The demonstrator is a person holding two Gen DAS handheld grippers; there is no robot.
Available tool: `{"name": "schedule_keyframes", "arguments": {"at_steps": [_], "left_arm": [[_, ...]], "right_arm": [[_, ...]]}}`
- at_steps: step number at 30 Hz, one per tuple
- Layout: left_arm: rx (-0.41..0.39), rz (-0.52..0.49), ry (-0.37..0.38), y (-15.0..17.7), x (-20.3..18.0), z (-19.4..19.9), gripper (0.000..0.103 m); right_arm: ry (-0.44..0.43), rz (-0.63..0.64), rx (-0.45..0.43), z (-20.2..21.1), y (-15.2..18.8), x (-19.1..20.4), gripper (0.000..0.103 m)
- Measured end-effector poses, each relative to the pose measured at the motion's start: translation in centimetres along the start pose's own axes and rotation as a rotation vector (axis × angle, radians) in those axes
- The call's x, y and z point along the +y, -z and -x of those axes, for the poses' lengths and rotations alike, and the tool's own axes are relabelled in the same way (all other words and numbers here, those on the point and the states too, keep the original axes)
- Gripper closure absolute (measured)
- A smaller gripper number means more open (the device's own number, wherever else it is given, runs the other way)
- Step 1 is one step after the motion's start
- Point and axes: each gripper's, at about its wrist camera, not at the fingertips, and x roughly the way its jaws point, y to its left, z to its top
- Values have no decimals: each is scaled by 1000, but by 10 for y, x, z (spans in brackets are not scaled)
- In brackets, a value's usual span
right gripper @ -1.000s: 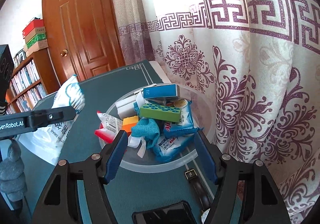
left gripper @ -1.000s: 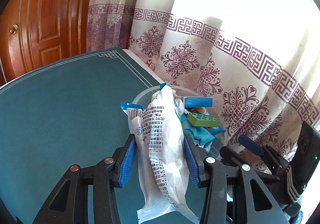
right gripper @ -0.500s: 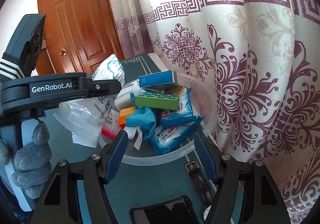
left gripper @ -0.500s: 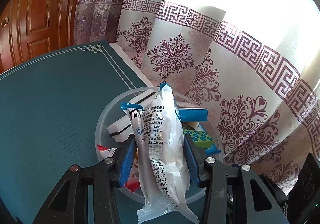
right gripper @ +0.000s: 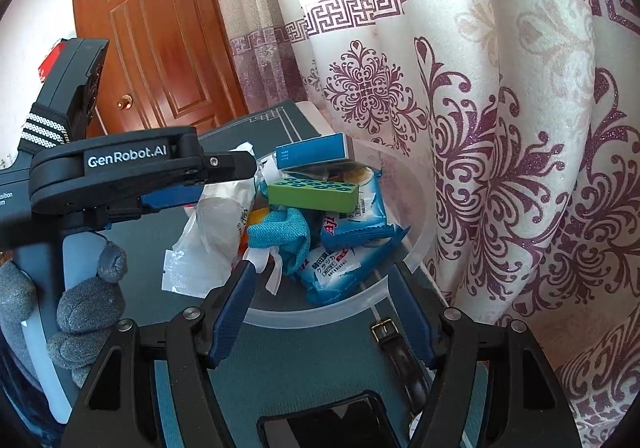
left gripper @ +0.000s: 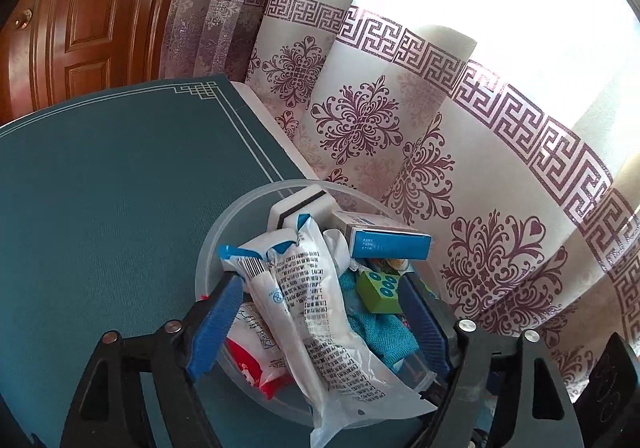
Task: Organize objects
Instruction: 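Lower the white wrapped packet into the bowl with the left tool, then open the left tool to release the white packet in the bowl, then withdraw both open tools away from the bowl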
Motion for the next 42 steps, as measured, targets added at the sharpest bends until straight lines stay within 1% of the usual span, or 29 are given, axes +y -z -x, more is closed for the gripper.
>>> {"name": "schedule_keyframes", "arguments": {"at_steps": [2,6,9,10,12,16,18,21,29,35,36,40,42], "left_arm": [[-24,-17,-15,-1,-1,9,13],[-75,-67,-76,3,-1,28,12],[-108,-123,-175,11,0,38,12],[-119,-143,-197,14,-1,40,12],[-113,-184,-225,23,-1,40,12],[-84,-245,-231,40,-6,31,12],[-68,-267,-247,46,-9,24,11],[-80,-269,-257,50,-11,18,9],[-56,-268,-264,46,-14,1,9],[-53,-249,-238,49,-11,7,8],[-57,-247,-235,50,-11,10,7],[-78,-240,-224,53,-10,25,6],[-96,-238,-238,55,-9,33,0]], "right_arm": [[5,6,-5,2,0,1,33],[2,10,-9,3,-1,2,33],[6,11,-13,4,-1,1,33],[10,12,-14,5,-1,0,33],[21,11,-18,7,-1,-2,33],[46,-9,-18,12,1,-11,33],[56,-13,-19,15,2,-14,33],[62,-11,-15,17,5,-15,33],[56,-5,-8,19,9,-13,33],[55,-3,1,19,11,-10,33],[56,-4,4,19,12,-10,33],[61,-9,12,20,15,-11,33],[63,-9,16,21,17,-10,33]]}}
